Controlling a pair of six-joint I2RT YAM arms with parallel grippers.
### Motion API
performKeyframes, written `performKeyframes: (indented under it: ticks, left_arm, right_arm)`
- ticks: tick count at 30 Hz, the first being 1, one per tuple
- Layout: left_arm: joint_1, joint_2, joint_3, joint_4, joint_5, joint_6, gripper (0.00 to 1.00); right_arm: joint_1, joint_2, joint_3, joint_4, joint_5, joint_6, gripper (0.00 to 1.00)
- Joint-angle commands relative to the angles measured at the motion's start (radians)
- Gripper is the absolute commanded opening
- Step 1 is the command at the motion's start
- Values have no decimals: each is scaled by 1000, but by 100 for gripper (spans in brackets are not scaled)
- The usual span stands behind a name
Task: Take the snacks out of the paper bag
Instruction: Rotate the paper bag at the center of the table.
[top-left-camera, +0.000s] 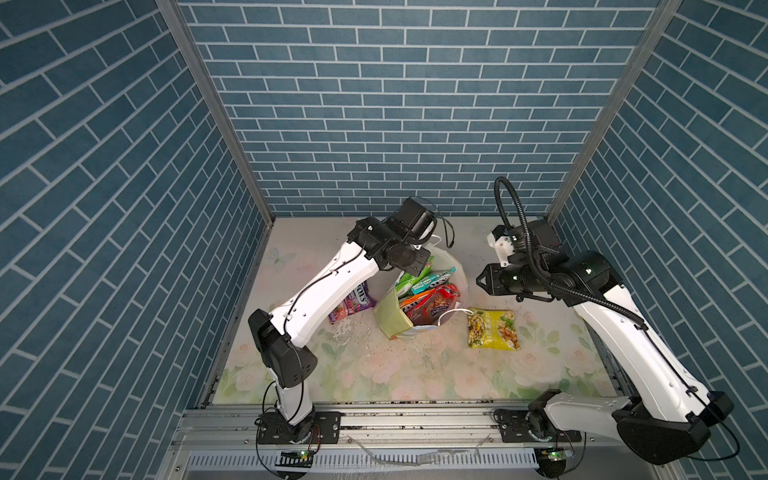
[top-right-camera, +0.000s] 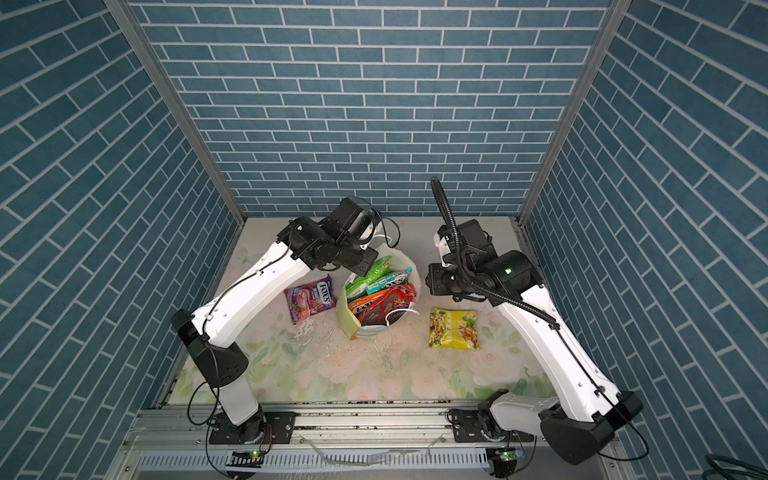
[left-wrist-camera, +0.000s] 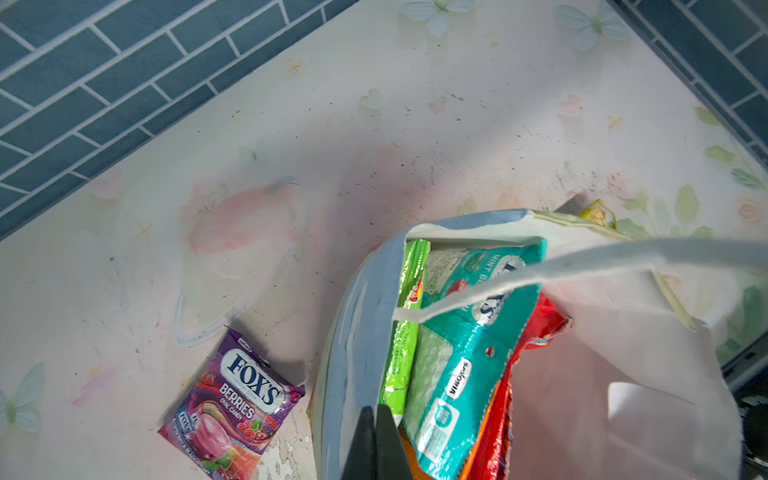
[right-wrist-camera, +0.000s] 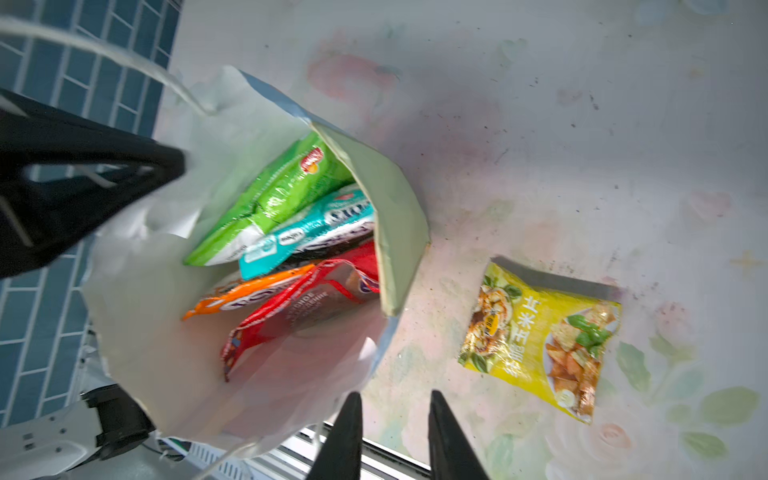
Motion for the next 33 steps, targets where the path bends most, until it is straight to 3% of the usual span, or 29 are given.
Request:
performKeyframes:
  ticks: [1,8,15,25,33]
  left_arm:
    - [-15,-86,-58,37,46,-42,0]
    - [-17,-161,-175,96,77,-80,0]
    - [-15,-151,-190,123,104,-82,0]
    - [-17,-121,-139,107,126,-77,0]
    - [-17,-121,-134,100,152,-73,0]
  right_arm:
    - [-1,-41,-33,98,-140,52,27]
    - [39,-72,-115,157,-258,122,21]
    - [166,-56,-146,163,-216,162,20]
    - [233,-15,-230,288,-184,297,16]
    - [300,13,-271,356,-115,391,21]
